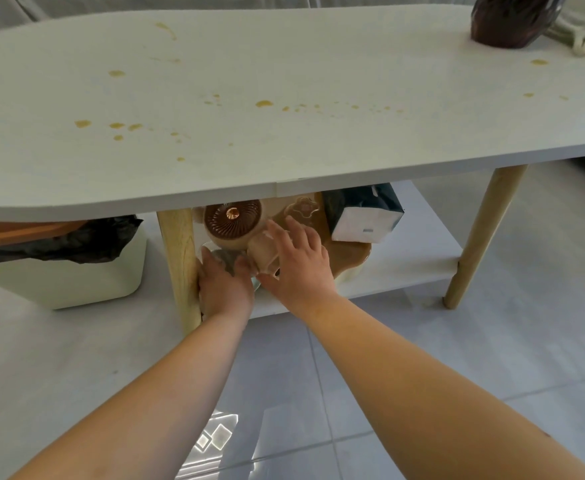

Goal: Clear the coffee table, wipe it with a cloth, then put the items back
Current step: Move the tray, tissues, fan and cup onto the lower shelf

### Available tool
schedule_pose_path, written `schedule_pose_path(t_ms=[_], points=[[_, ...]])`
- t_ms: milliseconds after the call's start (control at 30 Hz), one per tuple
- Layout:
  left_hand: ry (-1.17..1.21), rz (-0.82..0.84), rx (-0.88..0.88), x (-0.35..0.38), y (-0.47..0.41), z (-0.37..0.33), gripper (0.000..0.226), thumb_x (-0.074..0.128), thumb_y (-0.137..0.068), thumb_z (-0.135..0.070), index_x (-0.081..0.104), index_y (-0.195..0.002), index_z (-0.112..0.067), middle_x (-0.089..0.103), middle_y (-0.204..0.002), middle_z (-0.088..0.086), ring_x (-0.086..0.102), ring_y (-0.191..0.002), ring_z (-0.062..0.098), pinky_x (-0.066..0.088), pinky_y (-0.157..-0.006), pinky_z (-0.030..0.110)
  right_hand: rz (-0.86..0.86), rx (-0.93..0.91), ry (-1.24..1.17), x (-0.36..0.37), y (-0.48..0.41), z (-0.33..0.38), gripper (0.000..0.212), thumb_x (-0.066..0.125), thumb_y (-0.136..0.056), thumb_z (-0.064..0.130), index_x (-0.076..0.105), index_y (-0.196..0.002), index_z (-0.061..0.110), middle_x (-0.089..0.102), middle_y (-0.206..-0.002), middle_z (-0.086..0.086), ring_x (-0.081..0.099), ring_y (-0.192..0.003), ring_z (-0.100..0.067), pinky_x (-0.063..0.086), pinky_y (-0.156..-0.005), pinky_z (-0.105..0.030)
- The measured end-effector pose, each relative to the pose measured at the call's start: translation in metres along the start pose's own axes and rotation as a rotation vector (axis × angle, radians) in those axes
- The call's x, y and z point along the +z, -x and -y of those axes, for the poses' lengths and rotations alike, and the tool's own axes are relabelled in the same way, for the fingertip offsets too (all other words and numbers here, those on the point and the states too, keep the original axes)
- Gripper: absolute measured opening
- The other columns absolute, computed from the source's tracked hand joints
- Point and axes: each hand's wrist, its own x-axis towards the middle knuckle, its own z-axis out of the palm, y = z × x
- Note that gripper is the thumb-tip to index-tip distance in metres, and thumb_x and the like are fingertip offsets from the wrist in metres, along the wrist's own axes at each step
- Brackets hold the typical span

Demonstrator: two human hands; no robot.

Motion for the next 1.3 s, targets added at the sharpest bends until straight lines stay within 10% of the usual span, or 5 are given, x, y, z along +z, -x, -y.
schedule_pose_path(t_ms=[867,1300], points=[[-0.285,0.114,0.343,-0.036,0.037,0.014,0.056,0.043,-0.089,-0.005,0.022,-0.139,-0.016,0.018,-0.152,0.006,0.016,-0.140,0.021,0.021,-0.109,0.030,0.035,-0.055,-0.015,0.015,0.003,0.020,0.062,0.060,-0.080,0.031,0.030,-0.133,0.018,0.031,-0.142,-0.008,0.036,-0.126,-0.030,0.031,-0.104,-0.038],[-0.249,0.140,0.667,-0.047,0.071,-0.014,0.029,0.052,-0.082,-0.007,0.058,-0.110,-0.011,0.054,-0.115,0.000,0.046,-0.113,0.015,0.037,-0.093,0.026,-0.071,-0.096,0.007,-0.039,0.029,0.004,0.055,0.055,-0.083,0.030,0.036,-0.133,0.017,0.038,-0.141,-0.003,0.037,-0.124,-0.024,0.028,-0.099,-0.029]])
